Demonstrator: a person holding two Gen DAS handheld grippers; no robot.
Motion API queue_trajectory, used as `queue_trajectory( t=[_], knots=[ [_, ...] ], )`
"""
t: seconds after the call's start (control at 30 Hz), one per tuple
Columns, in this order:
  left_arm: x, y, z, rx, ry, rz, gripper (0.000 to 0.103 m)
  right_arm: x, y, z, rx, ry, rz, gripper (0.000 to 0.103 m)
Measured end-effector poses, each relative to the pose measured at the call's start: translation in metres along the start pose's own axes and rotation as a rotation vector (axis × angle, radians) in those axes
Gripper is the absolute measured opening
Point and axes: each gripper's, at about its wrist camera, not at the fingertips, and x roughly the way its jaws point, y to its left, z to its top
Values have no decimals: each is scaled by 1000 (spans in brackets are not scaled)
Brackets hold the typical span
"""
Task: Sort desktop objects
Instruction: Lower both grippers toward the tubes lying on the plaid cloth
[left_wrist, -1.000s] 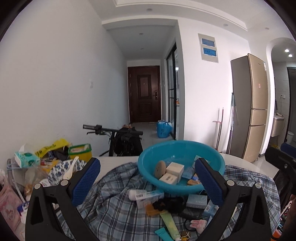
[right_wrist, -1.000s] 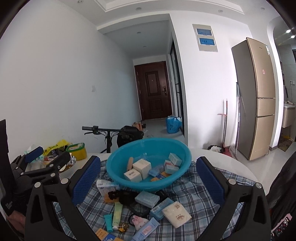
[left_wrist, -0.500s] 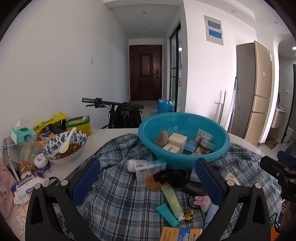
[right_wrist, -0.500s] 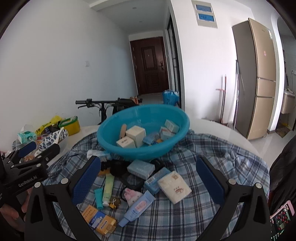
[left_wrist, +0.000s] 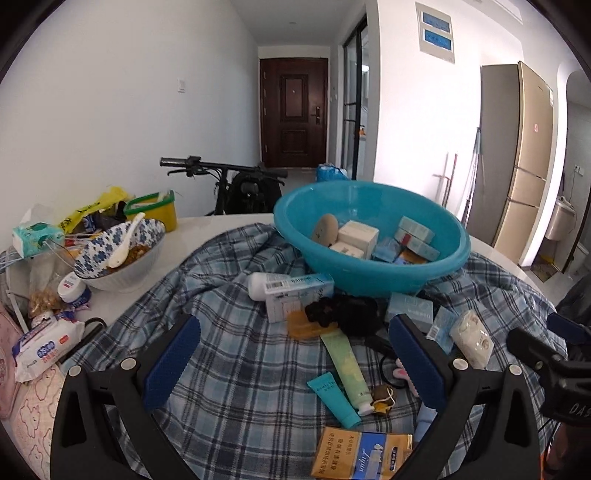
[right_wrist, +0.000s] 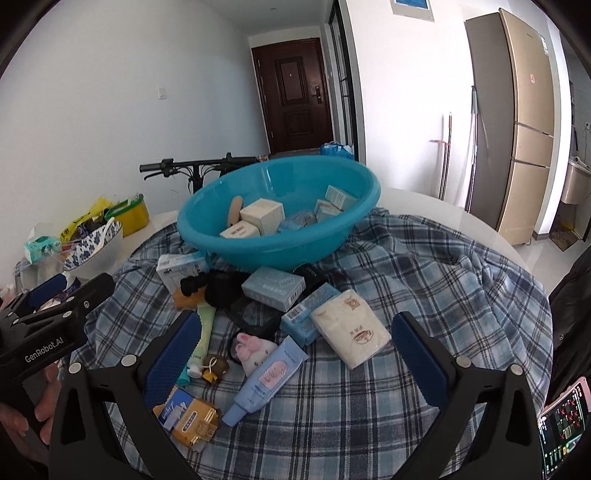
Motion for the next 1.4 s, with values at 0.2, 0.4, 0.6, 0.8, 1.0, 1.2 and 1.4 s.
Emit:
queue_trajectory(
  t=[0.2,0.4,0.6,0.8,1.0,1.2,1.4],
  knots=[
    [10,-6,-9,5,56,-22,103,11,-1,-8,-6,46,-10,102],
    [18,-10,-21,25,94,-15,103,22,-3,-18,3,95,-17,102],
    [29,-12,-35,28,145,-28,103,33,-2,-26,-6,129,-20,102],
    [40,-13,-47,19,207,-53,103,42,-3,-30,-8,156,-33,102],
    [41,-14,-48,28,213,-54,103,53,-5,-36,-15,194,-53,102],
    [43,-17,-50,40,225,-65,103,56,-10,-36,11,202,-35,102],
    [50,-19,-55,41,259,-95,103,56,-13,-36,21,203,-32,102]
  ],
)
